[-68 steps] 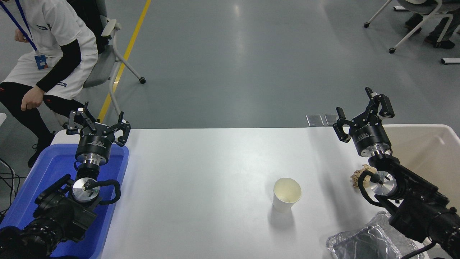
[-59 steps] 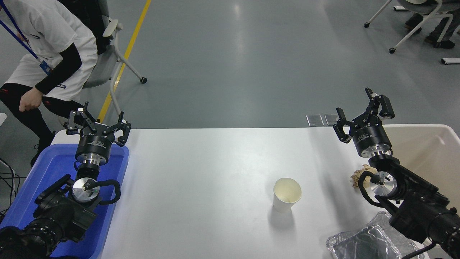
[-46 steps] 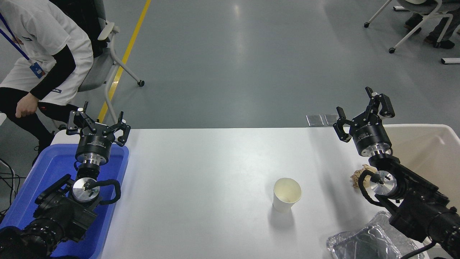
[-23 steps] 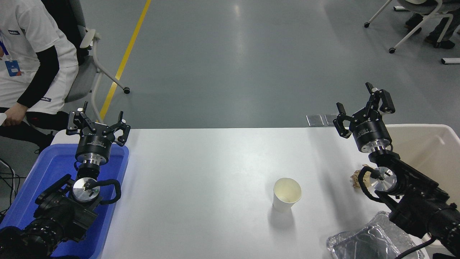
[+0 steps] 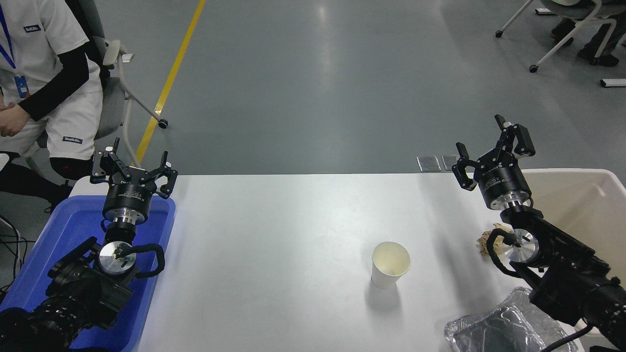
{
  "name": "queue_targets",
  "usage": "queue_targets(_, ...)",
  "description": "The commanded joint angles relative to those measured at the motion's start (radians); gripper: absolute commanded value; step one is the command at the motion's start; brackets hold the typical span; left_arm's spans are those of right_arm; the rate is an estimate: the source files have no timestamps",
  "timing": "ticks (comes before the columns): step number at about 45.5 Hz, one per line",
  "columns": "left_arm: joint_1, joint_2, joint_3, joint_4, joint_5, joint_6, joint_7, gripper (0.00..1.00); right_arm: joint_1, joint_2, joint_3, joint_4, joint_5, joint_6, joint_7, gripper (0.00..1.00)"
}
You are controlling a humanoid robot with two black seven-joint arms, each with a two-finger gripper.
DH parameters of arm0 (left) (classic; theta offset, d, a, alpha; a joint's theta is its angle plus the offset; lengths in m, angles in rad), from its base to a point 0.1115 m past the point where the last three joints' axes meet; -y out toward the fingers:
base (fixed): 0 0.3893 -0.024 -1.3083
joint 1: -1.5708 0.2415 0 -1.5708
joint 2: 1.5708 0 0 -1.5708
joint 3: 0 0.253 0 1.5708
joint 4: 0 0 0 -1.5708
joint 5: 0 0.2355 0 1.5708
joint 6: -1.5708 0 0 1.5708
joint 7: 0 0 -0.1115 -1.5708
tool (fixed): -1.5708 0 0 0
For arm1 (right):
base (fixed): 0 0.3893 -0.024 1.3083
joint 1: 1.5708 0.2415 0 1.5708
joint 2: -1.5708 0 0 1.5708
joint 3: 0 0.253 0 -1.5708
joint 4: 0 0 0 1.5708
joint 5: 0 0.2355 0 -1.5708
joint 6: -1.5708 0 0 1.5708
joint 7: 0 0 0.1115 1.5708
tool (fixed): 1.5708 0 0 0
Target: Pick up paper cup place in dustbin
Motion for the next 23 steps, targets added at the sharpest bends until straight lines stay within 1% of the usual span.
queue_targets(1, 0.000, 0.000, -0.001, 0.000, 0.000, 0.000, 0.000, 0.99, 0.006, -0.012, -0.084, -0.013, -0.003, 0.002, 0.001, 1.00)
queue_targets(7, 0.000, 0.000, -0.001, 0.001, 0.000, 0.000, 0.000, 0.99, 0.014, -0.037, -0.110, -0.011, -0.003, 0.003, 0.001, 1.00)
queue_targets(16, 0.000, 0.000, -0.001, 0.000, 0.001, 0.000, 0.000, 0.99, 0.021, -0.041, -0.188, 0.003, 0.002, -0.003, 0.001, 1.00)
queue_targets(23, 0.000, 0.000, -0.001, 0.001, 0.001, 0.000, 0.000, 0.99, 0.040, -0.106, -0.278, 0.058, -0.003, -0.063, 0.000, 1.00)
